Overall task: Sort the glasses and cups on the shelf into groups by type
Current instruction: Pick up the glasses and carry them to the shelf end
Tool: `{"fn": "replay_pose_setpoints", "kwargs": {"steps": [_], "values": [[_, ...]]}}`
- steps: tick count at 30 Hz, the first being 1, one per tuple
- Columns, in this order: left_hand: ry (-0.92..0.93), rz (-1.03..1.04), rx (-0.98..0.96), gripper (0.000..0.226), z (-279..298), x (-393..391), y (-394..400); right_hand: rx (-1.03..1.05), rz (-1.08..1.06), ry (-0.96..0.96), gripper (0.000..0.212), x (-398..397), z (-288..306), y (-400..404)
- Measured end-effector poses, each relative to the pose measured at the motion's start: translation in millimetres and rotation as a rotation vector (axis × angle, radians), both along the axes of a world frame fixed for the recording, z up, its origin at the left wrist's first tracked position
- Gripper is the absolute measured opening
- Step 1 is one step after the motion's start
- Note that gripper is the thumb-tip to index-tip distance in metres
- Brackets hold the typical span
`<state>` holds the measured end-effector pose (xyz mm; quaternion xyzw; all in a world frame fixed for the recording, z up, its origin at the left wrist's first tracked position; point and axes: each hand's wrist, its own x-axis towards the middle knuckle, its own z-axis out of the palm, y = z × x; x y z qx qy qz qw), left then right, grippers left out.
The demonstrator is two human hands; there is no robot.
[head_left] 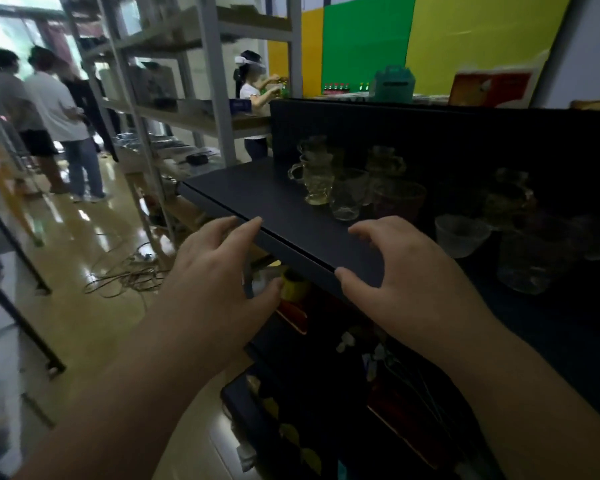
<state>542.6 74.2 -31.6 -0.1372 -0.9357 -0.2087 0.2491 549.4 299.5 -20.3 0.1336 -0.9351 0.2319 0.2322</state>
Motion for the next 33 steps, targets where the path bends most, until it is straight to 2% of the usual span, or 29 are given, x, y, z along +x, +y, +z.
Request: {"fn": "replay_pose_setpoints", "kwargs": {"steps": [9, 17, 22, 28, 33], "values": [[-0.023, -0.256, -0.053, 0.080, 5.5, -146.7, -60.1, -0.070, -0.286, -0.006, 0.049, -69.0, -2.1, -58.6], [-0.106, -0.508, -0.052, 0.078, 6.4, -239.5, -32.4, -0.067, -0.446, -0.038, 0.049, -110.1, -6.7, -80.3], [-0.069, -0.526, -0.033, 0.078, 8.7, -302.4, -9.5, -0.073, -0.487, 0.002, 0.050, -136.6, -4.6, -75.7], [-0.212, -0.601, 0.010, 0.091, 16.5, -357.2, 18.9, -0.087, -0.534, 0.016, 0.051, -163.7, 1.5, -82.1], [-0.381, -0.724, 0.166, 0.096, 20.4, -390.1, 38.9, -0.137, -0.570, 0.048, 0.047, -182.2, 6.5, -92.6]]}}
